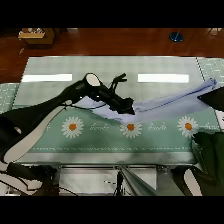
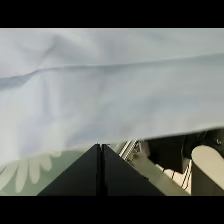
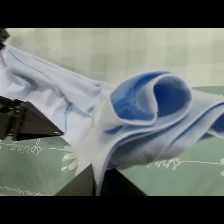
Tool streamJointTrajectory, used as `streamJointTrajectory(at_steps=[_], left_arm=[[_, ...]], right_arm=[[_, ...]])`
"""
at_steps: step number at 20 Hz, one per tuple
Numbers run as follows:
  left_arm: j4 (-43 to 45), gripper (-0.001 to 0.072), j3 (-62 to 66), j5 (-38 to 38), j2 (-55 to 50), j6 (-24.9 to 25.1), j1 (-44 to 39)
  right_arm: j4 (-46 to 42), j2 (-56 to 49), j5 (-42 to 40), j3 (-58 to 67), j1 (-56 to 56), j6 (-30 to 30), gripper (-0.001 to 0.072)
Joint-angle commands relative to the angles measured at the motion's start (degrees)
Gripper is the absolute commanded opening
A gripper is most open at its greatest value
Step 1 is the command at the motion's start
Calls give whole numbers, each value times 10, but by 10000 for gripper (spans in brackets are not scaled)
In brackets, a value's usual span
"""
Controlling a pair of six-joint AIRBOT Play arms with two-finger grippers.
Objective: Fold the shirts.
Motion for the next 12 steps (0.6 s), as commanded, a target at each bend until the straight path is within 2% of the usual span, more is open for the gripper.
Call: streamJointTrajectory(at_steps=[1,8,10,12], left_arm=[[-77,25,0,34,-37,-8,-44],[-197,24,0,104,-94,-5,-136],[-205,24,2,118,-93,5,-127],[-201,22,1,102,-68,37,-84]], right_arm=[[0,23,12,1,0,5,16],[8,27,12,1,0,7,16],[5,27,13,1,0,7,16],[6,27,16,0,0,7,16]])
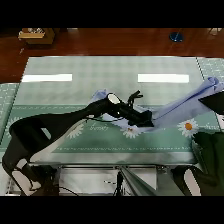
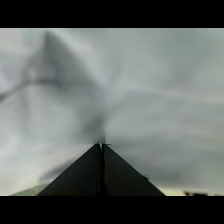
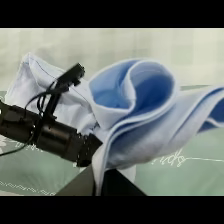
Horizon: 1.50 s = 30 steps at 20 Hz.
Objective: Fold the shirts.
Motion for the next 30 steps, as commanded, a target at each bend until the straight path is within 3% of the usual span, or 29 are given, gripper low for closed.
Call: streamJointTrajectory(at_steps=[1,5,9,12,15,18,19,20,22,23,24,25,26,30], left_arm=[[-10,22,1,-7,35,40,54],[106,22,1,-61,165,41,203],[233,23,1,-180,303,30,381],[282,23,1,-268,377,31,507],[297,24,1,-300,425,30,602],[297,24,1,-318,448,30,645],[297,24,1,-318,448,30,645],[296,24,1,-330,459,31,639],[297,24,0,-333,464,31,629],[297,24,0,-333,464,31,624],[296,24,-1,-332,464,32,621],[297,24,-1,-333,463,37,618],[297,24,-1,-332,463,37,618],[343,24,-1,-330,462,41,618]], right_arm=[[2,0,3,0,0,0,16],[27,-11,-43,-1,20,4,16],[24,-72,-148,-1,149,37,16],[3,-160,-272,-1,283,66,16],[9,-266,-419,-1,396,77,16],[38,-368,-551,-1,478,77,16],[38,-368,-551,-1,478,77,16],[83,-436,-637,-1,521,91,17],[153,-484,-668,-1,555,91,30],[176,-502,-668,-1,572,91,108],[180,-514,-669,-1,588,90,242],[179,-520,-668,-1,599,89,507],[180,-519,-665,-1,603,85,596],[132,-444,-568,-1,552,53,603]])
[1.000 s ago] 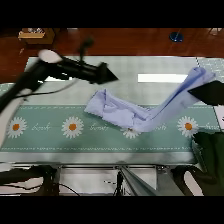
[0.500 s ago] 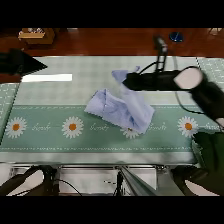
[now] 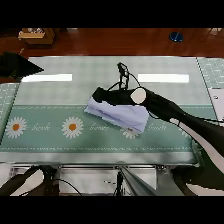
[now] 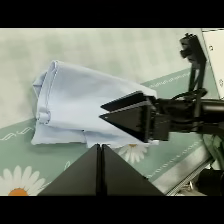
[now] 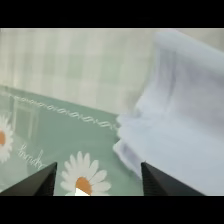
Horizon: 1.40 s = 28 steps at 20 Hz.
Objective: Fold the shirts.
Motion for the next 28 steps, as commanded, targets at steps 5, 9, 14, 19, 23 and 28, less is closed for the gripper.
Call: streamJointTrajectory(at_steps=[5,9,14,19,23,28], left_arm=[[116,106,0,3,-5,3,-1],[119,203,0,3,-12,3,-1],[123,424,0,2,-14,3,-1],[123,424,0,2,-14,3,-1],[123,424,0,3,-14,3,-1],[123,424,0,2,-14,2,-1]], right_arm=[[-405,210,421,0,-220,7,584],[-525,248,588,-21,-394,-107,576],[-179,248,483,-196,-561,-137,620],[-14,247,345,-355,-543,-149,620],[66,247,256,-403,-467,-166,620],[94,210,100,-404,-327,-92,620]])
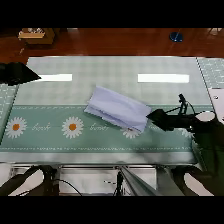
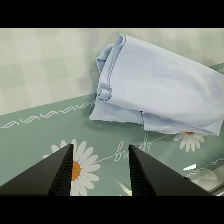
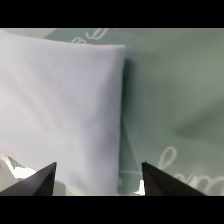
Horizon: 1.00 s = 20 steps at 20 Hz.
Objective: Fold the shirts.
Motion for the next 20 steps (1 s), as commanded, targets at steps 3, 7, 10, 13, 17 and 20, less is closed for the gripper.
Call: streamJointTrajectory(at_steps=[3,7,10,13,17,20], left_arm=[[0,424,0,0,0,-2,0],[0,424,0,0,0,-2,0],[0,424,0,0,0,-2,0],[0,424,0,6,0,-2,0],[0,423,0,6,0,-1,0],[0,424,0,7,-1,2,0]], right_arm=[[87,-83,-152,-8,125,39,612],[169,-94,-157,10,132,-19,18],[160,-28,-95,69,86,-73,17],[94,72,-27,151,1,-13,17],[-131,172,160,308,-176,138,16],[-286,201,325,418,-315,156,17]])
